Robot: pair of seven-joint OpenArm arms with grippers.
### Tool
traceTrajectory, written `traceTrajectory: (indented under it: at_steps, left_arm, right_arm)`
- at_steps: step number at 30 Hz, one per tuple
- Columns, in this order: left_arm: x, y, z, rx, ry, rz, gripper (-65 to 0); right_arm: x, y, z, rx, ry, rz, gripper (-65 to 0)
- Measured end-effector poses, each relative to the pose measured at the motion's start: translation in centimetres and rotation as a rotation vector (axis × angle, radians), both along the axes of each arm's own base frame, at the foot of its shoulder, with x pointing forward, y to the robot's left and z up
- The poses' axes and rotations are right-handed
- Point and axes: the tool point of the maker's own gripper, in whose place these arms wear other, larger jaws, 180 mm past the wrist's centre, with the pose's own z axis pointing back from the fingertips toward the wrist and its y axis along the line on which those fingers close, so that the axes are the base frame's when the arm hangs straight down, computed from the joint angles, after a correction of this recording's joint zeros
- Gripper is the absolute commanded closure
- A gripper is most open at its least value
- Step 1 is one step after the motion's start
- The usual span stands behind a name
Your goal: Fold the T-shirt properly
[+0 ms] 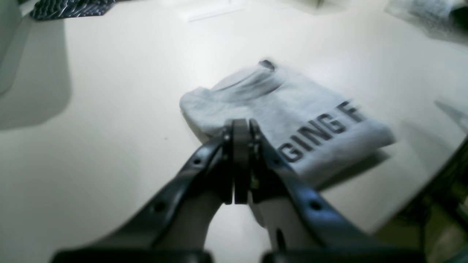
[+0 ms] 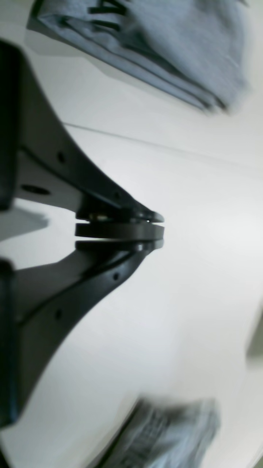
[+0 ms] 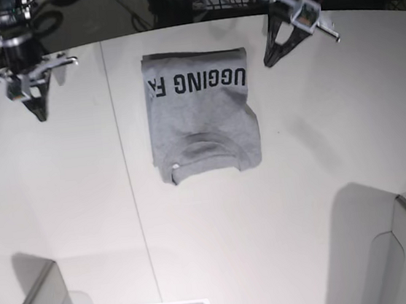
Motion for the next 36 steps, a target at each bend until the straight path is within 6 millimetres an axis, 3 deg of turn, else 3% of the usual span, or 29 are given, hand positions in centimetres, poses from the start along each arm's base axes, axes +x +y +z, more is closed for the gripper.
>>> traceTrajectory:
  at_steps: [2,4,7,11,18,22,25,28,30,32,36]
  left_arm:
    - [-1.6,0.7,0.2,-0.027,-0.015,0.019,0.0]
    - [-3.2,1.4,-0.9,-0.037,0.0,0.034,0.0]
    - [-6.0,1.7,-3.7,-0.042,0.065,0.027,0.0]
    - [-10.2,1.8,-7.9,-0.053,0.164,0.013,0.0]
    - [-17.4,2.6,-13.3,-0.078,0.388,0.041,0.0]
    - [-20.2,4.4,-16.3,-0.066,0.51,0.072,0.0]
    - [-20.7,5.6,-18.9,-0.079,0.575,0.124,0.0]
    - [-22.0,5.9,-21.8,-0.104,0.672,0.191,0.0]
    - [-23.4,5.6,-23.7,-0.123,0.761,0.23,0.0]
    - [-24.5,5.3,-25.4,-0.146,0.848,0.275,0.0]
    - [-24.8,4.7,-27.8,-0.145,0.958,0.338,0.0]
  right_arm:
    - [-1.3,0.2,-0.6,0.024,0.028,-0.013,0.0]
    - [-2.9,0.1,-1.2,0.037,0.061,-0.033,0.0]
    - [-6.5,-1.4,-2.2,0.022,0.139,-0.119,0.0]
    - [-12.4,-1.5,-4.2,0.042,0.285,-0.177,0.0]
    - [-23.4,-2.0,-11.2,0.109,0.605,-0.285,0.0]
    - [-29.8,-1.1,-16.7,0.197,0.798,-0.37,0.0]
    - [-32.7,0.5,-21.5,0.201,0.946,-0.299,0.0]
    - [-36.2,4.4,-26.4,0.197,1.189,-0.077,0.0]
    - [-38.4,6.8,-28.5,0.219,1.311,0.016,0.0]
    - [-40.1,9.0,-29.4,0.267,1.42,0.08,0.0]
    - [-38.9,10.9,-30.3,0.305,1.446,0.143,0.0]
